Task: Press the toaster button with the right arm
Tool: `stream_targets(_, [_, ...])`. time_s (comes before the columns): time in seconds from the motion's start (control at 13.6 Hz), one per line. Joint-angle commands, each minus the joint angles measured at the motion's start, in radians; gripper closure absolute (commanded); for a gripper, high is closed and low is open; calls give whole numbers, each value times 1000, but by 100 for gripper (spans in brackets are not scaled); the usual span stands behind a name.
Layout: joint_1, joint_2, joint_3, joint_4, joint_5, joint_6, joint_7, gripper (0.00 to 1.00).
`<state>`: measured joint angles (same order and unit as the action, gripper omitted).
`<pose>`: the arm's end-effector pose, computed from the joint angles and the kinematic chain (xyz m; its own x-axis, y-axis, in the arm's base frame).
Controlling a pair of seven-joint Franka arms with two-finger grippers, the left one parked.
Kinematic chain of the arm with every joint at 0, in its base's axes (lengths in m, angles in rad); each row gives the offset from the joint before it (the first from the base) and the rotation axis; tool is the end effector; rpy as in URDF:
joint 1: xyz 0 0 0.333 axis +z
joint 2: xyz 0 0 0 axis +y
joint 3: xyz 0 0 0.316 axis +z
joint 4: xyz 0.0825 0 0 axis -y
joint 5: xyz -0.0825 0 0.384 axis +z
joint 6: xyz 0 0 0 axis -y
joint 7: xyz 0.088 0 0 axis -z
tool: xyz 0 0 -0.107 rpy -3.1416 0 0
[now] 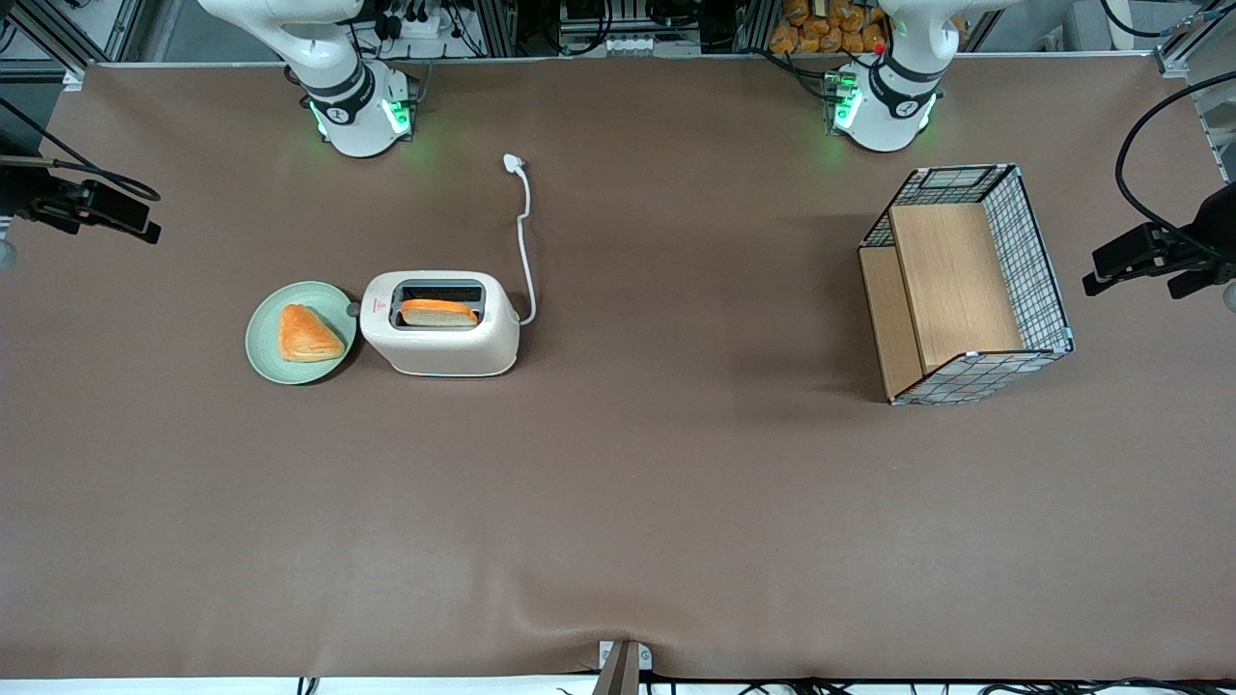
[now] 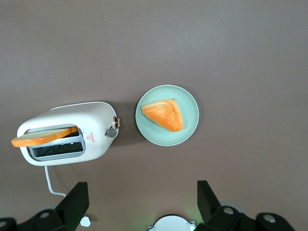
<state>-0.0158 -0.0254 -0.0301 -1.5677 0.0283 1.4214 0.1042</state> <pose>0.5300 -0.0212 0.6276 0.9818 -0.1449 -0.1229 -0.1480 -0.9889 -0.0163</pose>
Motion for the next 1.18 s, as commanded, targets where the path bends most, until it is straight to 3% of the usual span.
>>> stream_targets(0.0, [2,-31,-2,-17,12,-7,-9,0])
stream_targets(1.11, [11,44,2,101,16,-25,-8,0])
